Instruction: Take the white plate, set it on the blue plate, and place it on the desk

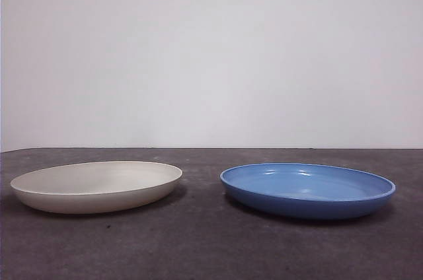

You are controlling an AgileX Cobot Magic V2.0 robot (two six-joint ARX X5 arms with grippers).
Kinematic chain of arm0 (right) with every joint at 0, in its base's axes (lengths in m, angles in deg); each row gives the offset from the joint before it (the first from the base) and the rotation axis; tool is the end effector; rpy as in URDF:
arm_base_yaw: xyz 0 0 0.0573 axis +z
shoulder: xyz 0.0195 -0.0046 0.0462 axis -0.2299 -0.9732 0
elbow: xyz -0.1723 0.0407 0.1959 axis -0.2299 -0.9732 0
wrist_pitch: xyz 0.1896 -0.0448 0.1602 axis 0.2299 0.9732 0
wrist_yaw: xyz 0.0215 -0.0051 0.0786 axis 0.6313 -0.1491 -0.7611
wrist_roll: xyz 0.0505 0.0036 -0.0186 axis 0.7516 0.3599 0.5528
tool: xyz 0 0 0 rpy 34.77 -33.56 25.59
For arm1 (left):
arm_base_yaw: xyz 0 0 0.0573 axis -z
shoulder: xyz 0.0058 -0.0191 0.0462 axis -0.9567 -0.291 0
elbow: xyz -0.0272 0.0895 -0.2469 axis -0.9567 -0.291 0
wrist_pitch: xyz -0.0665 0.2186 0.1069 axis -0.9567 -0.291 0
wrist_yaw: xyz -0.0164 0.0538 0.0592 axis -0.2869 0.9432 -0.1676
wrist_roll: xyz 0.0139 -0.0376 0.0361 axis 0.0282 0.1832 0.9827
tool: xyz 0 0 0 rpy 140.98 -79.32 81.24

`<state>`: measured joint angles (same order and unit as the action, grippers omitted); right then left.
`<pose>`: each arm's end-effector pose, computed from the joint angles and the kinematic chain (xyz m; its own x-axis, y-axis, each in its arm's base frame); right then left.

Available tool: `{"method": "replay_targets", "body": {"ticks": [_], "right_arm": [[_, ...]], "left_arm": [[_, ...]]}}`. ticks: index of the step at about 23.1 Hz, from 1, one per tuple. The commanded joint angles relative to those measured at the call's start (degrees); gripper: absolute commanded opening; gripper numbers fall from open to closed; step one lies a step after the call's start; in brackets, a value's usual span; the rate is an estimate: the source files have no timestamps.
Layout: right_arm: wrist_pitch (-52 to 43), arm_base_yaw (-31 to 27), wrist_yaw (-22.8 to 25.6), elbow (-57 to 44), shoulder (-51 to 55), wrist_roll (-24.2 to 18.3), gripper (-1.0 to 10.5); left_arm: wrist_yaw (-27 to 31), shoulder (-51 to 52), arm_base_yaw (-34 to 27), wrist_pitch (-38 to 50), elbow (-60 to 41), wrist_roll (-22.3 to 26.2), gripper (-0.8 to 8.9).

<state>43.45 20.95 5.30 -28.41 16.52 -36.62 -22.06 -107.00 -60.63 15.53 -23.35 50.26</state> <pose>0.1062 0.0271 0.3335 0.8001 0.5537 -0.2307 -0.4066 0.7834 0.4700 0.1277 -0.0371 0.3451 0.8344 -0.4914 -0.2497 0.4117 0.8568 -0.3104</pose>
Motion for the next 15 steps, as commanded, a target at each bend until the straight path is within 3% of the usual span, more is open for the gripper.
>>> {"method": "replay_targets", "body": {"ticks": [1, 8, 12, 15], "right_arm": [[2.0, 1.4, -3.0, 3.3, -1.7, -6.3, 0.1], [5.8, 2.8, -7.5, 6.8, -2.6, -13.6, 0.1], [7.9, 2.8, -7.5, 6.8, -2.5, -15.2, 0.1], [8.3, 2.8, -7.4, 6.8, -2.5, -15.5, 0.1]], "left_arm": [[-6.4, -1.2, 1.1, -0.7, 2.3, 1.4, 0.11], [-15.5, -0.3, 3.5, -5.9, 2.5, 3.8, 0.11], [-16.3, 1.2, 4.2, -7.1, 2.5, 5.2, 0.13], [-16.2, 2.0, 4.2, -7.1, 2.5, 5.9, 0.79]]}}
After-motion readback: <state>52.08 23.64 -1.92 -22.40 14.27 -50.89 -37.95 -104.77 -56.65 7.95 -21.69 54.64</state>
